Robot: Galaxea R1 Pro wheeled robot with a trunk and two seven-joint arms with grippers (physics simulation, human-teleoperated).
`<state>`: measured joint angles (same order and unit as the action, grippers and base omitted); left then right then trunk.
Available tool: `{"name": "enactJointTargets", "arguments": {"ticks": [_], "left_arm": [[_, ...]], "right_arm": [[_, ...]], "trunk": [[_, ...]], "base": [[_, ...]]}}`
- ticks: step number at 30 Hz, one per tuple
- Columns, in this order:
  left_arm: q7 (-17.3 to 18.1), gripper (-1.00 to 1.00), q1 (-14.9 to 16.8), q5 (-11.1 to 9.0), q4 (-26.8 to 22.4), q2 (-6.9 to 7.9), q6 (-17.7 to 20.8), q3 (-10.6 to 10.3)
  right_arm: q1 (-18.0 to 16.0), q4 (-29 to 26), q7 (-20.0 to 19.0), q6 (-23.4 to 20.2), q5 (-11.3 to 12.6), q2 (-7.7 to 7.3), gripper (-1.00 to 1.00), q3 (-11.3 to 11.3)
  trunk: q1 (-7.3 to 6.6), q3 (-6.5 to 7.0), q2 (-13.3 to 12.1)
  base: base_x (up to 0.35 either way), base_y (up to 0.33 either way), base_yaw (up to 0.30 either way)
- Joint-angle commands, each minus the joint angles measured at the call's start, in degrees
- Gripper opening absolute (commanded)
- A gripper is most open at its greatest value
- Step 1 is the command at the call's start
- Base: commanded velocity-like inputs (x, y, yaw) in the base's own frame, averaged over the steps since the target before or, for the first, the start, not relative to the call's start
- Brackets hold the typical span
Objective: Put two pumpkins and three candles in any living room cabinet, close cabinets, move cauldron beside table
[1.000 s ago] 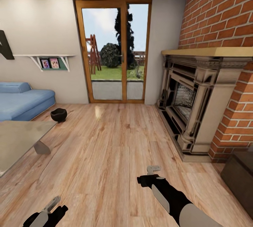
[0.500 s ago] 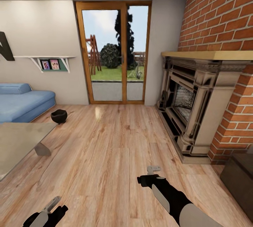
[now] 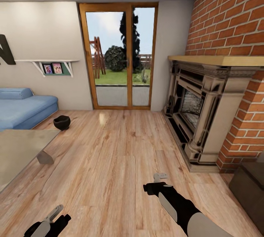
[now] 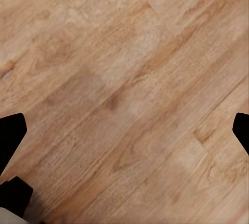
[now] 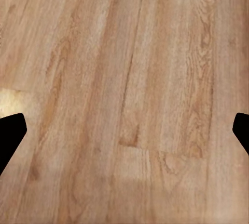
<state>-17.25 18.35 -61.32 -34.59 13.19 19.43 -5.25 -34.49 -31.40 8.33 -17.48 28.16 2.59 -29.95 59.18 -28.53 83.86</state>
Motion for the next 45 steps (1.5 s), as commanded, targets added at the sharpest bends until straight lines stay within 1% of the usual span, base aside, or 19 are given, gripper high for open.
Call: {"name": "enactJointTargets", "arguments": {"ticks": [1, 3, 8, 12, 21, 45], "left_arm": [[-0.5, 1.00, 0.0, -0.6, -0.1, 0.08, 0.0, -0.4], [-0.5, 1.00, 0.0, -0.6, -0.2, 0.07, 0.0, -0.4], [-0.5, 1.00, 0.0, -0.4, 0.0, 0.02, -0.1, -0.6], [-0.5, 1.00, 0.0, -0.1, 0.2, 0.00, -0.1, -0.8], [-0.5, 1.00, 0.0, 0.0, 0.3, -0.01, -0.1, -0.9], [-0.5, 1.00, 0.0, 0.0, 0.4, -0.01, -0.1, -0.9]], "right_arm": [[-0.1, -0.1, 0.6, -0.2, 0.6, -0.05, 1.00, -0.4], [-0.1, -0.1, 0.6, -0.2, 0.6, -0.04, 1.00, -0.4], [-0.1, -0.1, 0.6, -0.1, 0.6, -0.03, 1.00, -0.4], [-0.1, -0.1, 0.6, 0.0, 0.6, 0.21, 1.00, -0.4], [-0.1, -0.1, 0.5, 0.9, 0.4, 0.45, 1.00, -0.5], [-0.1, -0.1, 0.4, 1.1, 0.4, 0.48, 1.00, -0.5]], "trunk": [[-0.23, 0.12, -0.4], [-0.67, 0.48, -1.2], [-0.67, 0.48, -1.2], [-0.67, 0.48, -1.2], [-0.67, 0.48, -1.2], [-0.67, 0.48, -1.2]], "base": [[0.000, 0.000, 0.000], [0.000, 0.000, 0.000], [0.007, 0.000, 0.000], [0.204, 0.000, 0.000], [0.330, 0.000, 0.000], [0.343, 0.000, 0.000]]}}
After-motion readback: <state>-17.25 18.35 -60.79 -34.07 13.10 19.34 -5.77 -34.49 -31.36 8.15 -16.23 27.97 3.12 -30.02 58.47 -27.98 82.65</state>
